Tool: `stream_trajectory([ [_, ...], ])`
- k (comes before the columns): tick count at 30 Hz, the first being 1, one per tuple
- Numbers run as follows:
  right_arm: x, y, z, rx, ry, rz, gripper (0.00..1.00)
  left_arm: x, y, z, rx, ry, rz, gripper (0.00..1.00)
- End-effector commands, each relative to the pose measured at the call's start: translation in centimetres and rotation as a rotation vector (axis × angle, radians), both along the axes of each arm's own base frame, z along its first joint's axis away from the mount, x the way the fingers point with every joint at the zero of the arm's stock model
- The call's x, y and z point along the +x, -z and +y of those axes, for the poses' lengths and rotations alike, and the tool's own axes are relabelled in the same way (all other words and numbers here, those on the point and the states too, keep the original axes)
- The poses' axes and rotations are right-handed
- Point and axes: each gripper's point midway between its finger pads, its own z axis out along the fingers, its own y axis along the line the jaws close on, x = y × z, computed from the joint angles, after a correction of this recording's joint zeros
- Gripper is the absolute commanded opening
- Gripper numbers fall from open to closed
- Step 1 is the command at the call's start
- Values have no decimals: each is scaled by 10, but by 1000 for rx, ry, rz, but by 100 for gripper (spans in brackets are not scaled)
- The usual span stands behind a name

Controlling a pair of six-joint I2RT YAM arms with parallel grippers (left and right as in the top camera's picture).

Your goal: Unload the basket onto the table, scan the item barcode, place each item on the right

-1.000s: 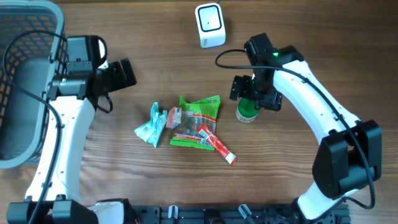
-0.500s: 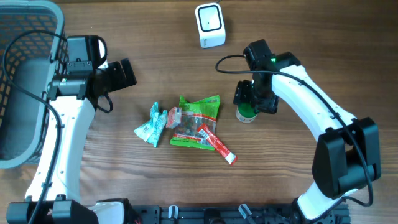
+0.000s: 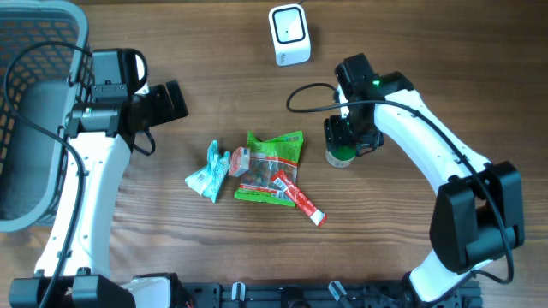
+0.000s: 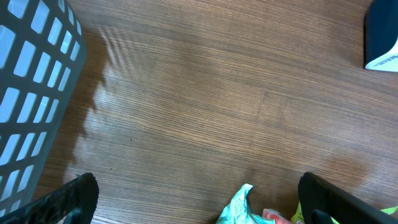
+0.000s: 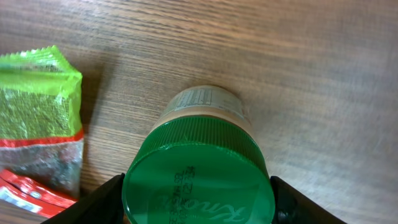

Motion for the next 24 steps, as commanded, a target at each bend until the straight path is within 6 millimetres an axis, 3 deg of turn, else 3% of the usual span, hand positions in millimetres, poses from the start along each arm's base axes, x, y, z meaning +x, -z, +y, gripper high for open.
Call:
stream_trajectory([
  [1,6,6,-8,-65,-128,-31,74,4,-10,2,14,6,-28,100],
  [4,8,0,-6,-51,-21,-30,77,4,-10,2,14,6,-28,100],
  [7,-1,0,-9,-59,100,15,80,4,-10,2,14,6,-28,100],
  [10,-6,2,-9,-54,202,38,79,4,-10,2,14,6,-28,100],
  [14,-7,1,4,19,195,58,71,4,-10,2,14,6,-28,100],
  [24,0,1,-14,-94,-63,-2,73,4,-10,2,14,6,-28,100],
])
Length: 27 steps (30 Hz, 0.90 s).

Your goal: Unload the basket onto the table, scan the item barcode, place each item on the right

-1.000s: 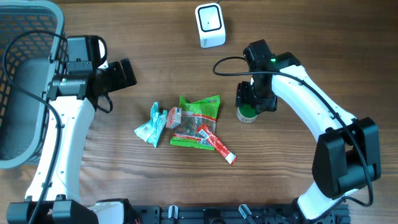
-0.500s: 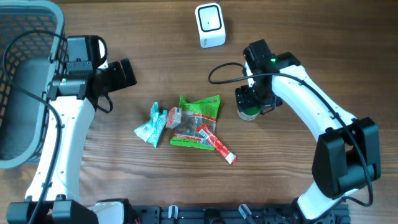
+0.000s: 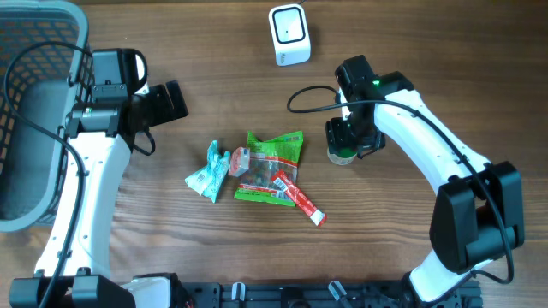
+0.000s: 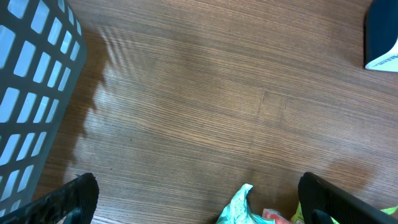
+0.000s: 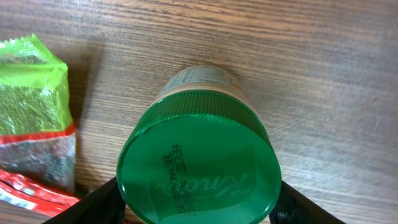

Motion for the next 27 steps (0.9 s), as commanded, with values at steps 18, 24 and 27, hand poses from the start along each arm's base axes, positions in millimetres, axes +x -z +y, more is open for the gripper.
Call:
stream_trajectory([
  [18,9,4,16,83,37,-29,100,3,-10,2,14,6,-27,100],
  [24,10,19,17,92,51,-49,100,3,-10,2,14,6,-27,100],
  [27,12,20,17,96,69,-54,100,3,-10,2,14,6,-27,100],
])
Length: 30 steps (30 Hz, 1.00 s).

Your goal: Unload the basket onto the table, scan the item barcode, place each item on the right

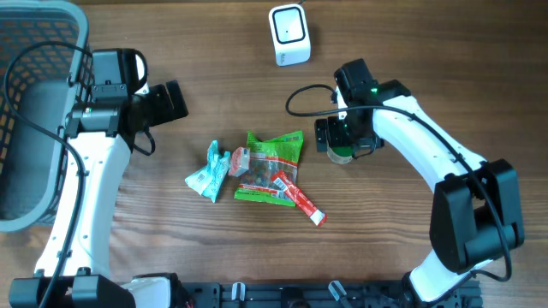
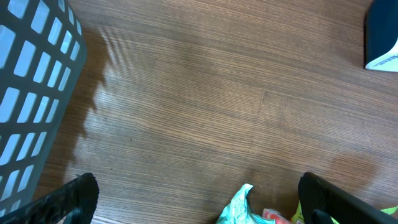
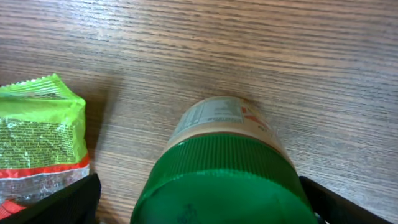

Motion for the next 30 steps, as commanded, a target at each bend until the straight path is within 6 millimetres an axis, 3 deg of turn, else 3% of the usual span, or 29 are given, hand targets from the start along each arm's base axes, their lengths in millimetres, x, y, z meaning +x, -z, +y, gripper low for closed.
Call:
stream_trajectory([
  [1,-2,4,3,16,23,15,100,4,-10,2,14,6,-28,100],
  [14,-5,6,-7,-38,28,19,95,4,-10,2,14,6,-28,100],
  [17,-2,5,-5,-34,29,8,88,4,-10,2,14,6,-28,100],
  [20,-2,5,-5,-33,28,7,87,4,-10,2,14,6,-28,100],
  [30,-9,31,-11,-47,28,-6,80,4,-10,2,14,6,-28,100],
])
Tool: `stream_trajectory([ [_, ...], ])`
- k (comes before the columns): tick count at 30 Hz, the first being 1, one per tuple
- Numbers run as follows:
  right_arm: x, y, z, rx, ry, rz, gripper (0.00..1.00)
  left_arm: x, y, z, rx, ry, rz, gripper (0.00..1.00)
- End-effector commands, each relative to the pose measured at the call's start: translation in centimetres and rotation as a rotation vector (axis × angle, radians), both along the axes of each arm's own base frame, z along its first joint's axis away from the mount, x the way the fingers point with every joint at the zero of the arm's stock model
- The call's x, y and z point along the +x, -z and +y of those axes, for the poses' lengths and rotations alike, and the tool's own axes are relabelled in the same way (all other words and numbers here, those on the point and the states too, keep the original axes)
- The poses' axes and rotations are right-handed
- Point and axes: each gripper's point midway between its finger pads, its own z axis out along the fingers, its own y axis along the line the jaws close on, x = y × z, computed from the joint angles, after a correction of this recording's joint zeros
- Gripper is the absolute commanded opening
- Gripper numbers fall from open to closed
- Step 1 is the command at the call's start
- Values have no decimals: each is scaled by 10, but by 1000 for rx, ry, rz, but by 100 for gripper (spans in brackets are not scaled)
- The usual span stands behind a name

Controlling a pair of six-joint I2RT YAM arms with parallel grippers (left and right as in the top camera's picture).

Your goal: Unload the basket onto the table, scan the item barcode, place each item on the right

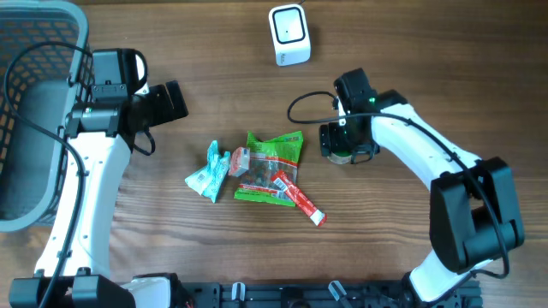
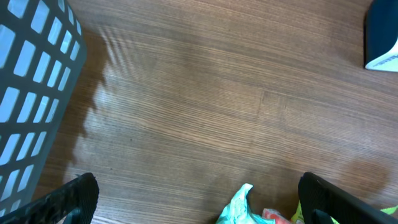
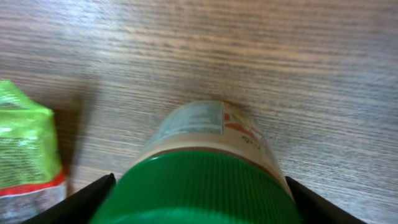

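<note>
A jar with a green ribbed lid [image 3: 199,186] and a pale label [image 3: 208,124] fills the right wrist view, leaning over on the wood. My right gripper [image 3: 199,202] is shut on the lid, one finger on each side. From overhead the right gripper [image 1: 342,144] covers most of the jar [image 1: 336,156]. The white scanner [image 1: 288,34] stands at the table's far edge, and its corner [image 2: 382,37] shows in the left wrist view. My left gripper [image 1: 167,101] hangs open over bare wood at the left, holding nothing.
A green packet [image 1: 272,162], a teal packet [image 1: 208,173] and a red stick packet [image 1: 300,198] lie in a heap mid-table, left of the jar. A grey basket [image 1: 34,51] stands at the far left, and its wall [image 2: 31,93] shows in the left wrist view.
The right wrist has tipped further, so more of the jar's side and less of its lid top shows. The green packet has slid toward the left edge of that view. Left arm unchanged.
At first my right gripper stood over the upright jar, fingers beside the lid, looking down on its top. Then the lid top faced the camera at a slant. Later the jar's label side showed, and now the jar leans further in the grip. The left arm stayed still.
</note>
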Motion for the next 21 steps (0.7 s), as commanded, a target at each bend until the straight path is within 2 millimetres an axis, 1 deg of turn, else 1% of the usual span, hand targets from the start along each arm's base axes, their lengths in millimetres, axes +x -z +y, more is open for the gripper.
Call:
stream_trajectory([
  [1,-4,8,-5,-31,4,8,80,3,-10,2,14,6,-27,100],
  [6,-1,8,-9,-52,-3,-8,80,3,-10,2,14,6,-27,100],
  [8,4,7,-6,-46,-26,-31,79,3,-10,2,14,6,-27,100],
  [12,6,7,-5,-43,-25,-40,78,3,-10,2,14,6,-27,100],
  [14,6,7,-6,-43,-25,-38,76,3,-10,2,14,6,-27,100],
  [16,5,7,-6,-45,-24,-34,70,4,-10,2,14,6,-27,100],
  [17,5,7,-6,-45,-25,-35,70,3,-10,2,14,6,-27,100],
  [21,4,8,-7,-46,-25,-33,72,3,-10,2,14,6,-27,100],
])
